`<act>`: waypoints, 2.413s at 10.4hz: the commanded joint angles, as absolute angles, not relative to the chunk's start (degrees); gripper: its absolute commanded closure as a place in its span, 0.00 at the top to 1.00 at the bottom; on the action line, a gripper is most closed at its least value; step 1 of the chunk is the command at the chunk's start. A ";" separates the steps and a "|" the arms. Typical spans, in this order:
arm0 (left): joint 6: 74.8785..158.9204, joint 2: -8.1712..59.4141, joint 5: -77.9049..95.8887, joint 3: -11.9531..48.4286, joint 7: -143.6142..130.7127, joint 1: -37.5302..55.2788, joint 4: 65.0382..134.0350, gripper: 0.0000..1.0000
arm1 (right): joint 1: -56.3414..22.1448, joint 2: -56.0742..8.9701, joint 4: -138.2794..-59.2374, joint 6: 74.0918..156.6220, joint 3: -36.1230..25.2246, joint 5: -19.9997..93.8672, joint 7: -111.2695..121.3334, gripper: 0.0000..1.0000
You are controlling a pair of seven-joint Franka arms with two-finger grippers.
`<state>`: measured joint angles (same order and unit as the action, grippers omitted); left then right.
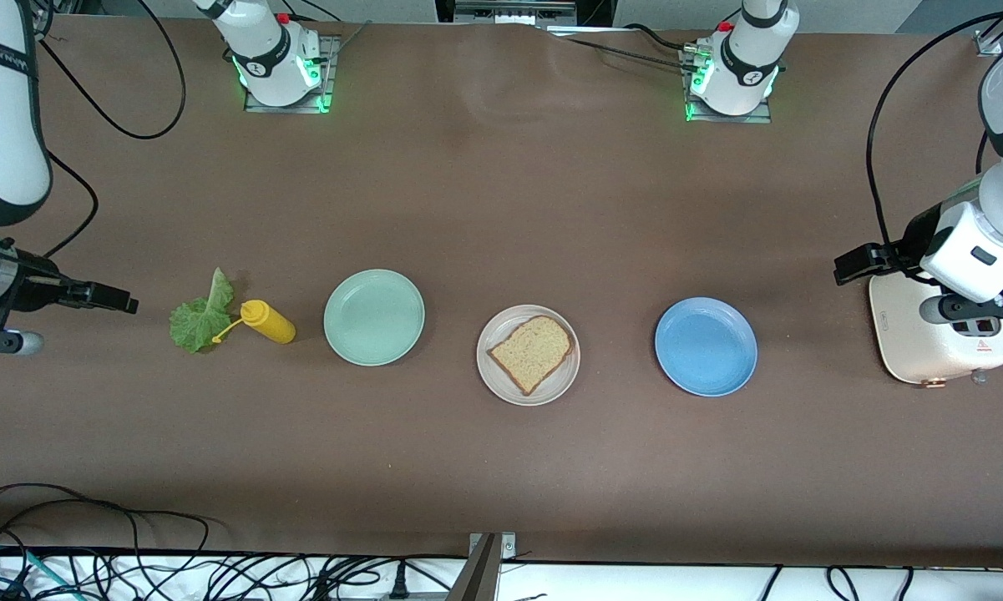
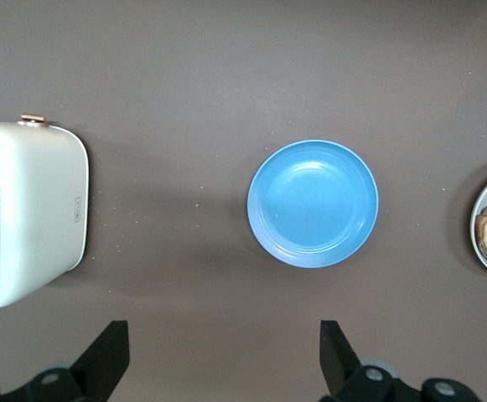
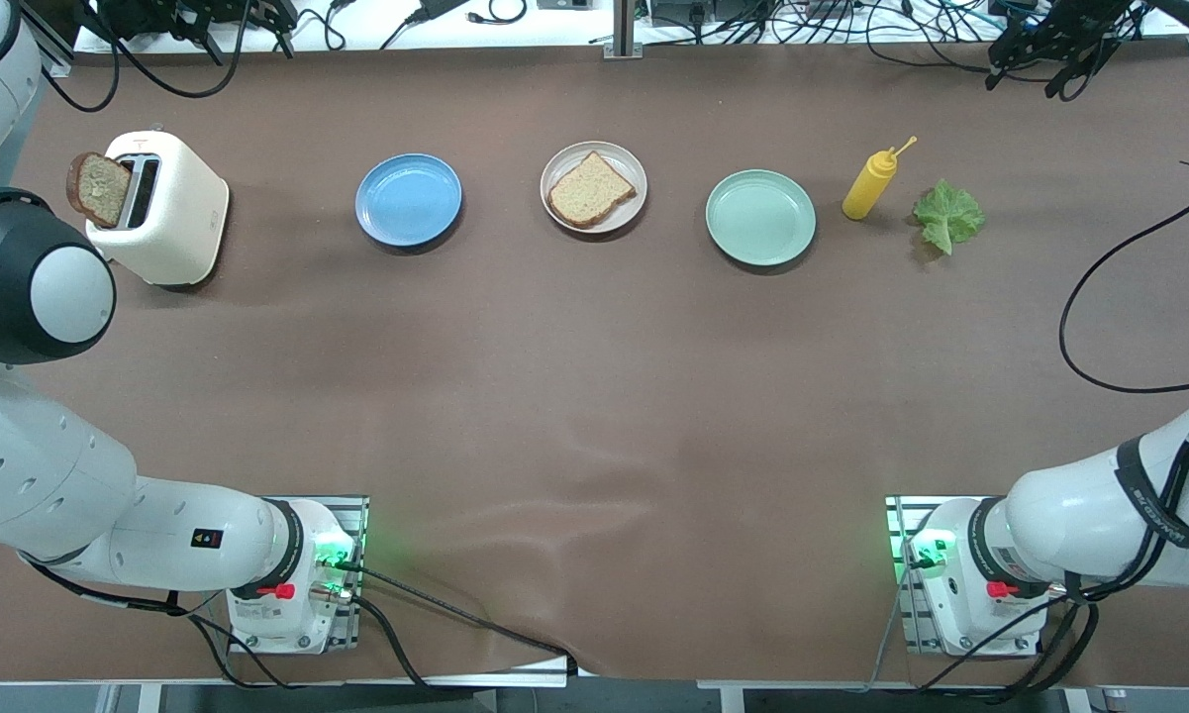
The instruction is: Make sandwich on beige plate with both arms
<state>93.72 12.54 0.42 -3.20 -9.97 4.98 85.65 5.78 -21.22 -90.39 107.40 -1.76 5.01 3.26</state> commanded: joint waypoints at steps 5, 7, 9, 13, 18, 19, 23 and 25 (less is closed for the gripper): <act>95.19 10.55 1.05 -3.52 -7.31 5.62 87.37 1.00 | 5.89 -20.13 -102.38 113.54 -0.79 5.71 5.17 1.00; 95.45 11.68 1.14 -3.60 -2.73 5.89 86.14 1.00 | 5.98 -20.21 -107.54 122.02 -0.97 5.54 10.70 1.00; 95.45 12.13 1.14 -3.52 -2.73 5.89 83.77 1.00 | 6.15 -21.26 -113.62 133.11 -1.05 5.71 12.03 1.00; 95.45 12.13 1.05 -3.52 -2.72 5.89 83.67 1.00 | 6.06 -23.72 -114.52 136.40 -0.97 5.63 12.48 1.00; 95.54 12.22 0.18 -3.52 -2.72 6.77 83.50 1.00 | 6.42 -28.20 -117.33 143.70 -0.97 5.80 15.82 1.00; 95.54 12.22 -0.78 -3.43 -2.64 7.03 83.50 1.00 | 6.42 -28.30 -117.25 143.44 -0.97 5.80 15.91 0.98; 96.41 12.22 -2.02 -3.52 -2.72 7.73 83.41 1.00 | 6.42 -27.60 -117.16 141.69 -1.05 5.98 18.54 0.00; 96.42 12.22 -2.11 -3.52 -2.72 7.65 83.50 1.00 | 6.42 -26.63 -117.16 141.06 -1.05 5.98 18.63 0.00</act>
<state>96.42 12.00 -0.33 -3.05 -3.81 7.07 84.43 5.96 -28.23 -116.71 142.44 -1.26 5.01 16.87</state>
